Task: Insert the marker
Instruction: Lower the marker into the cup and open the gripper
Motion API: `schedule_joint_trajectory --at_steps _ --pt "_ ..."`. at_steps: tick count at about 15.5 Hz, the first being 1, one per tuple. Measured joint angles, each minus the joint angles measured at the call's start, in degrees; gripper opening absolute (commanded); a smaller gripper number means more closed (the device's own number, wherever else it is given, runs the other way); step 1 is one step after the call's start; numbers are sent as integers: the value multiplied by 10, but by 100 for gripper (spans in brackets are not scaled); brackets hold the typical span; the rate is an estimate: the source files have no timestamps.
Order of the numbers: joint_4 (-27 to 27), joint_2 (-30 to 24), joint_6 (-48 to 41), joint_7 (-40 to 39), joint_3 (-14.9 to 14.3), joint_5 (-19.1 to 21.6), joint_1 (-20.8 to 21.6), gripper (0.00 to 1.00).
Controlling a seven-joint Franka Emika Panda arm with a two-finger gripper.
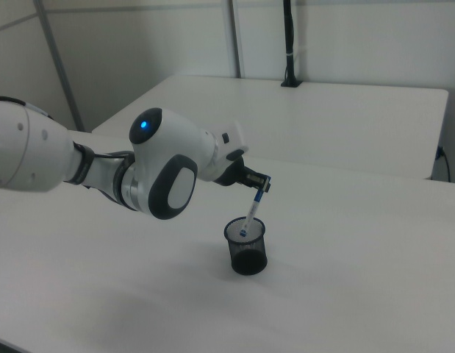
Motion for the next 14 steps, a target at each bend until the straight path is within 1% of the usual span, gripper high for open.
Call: schedule_joint_trajectory --at_steps 1,2,3,4,6,11,14 --pt "0 7 6 0 0 0 0 0" --pt "0 11 8 -1 0 0 0 4" --pt "0 13 8 -1 0 0 0 12" --pt "0 14 8 -1 0 0 0 21" --pt "0 14 8 -1 0 0 0 33" --pt "0 9 9 -1 0 0 -6 54" --pt "1 1 9 8 0 0 -9 71"
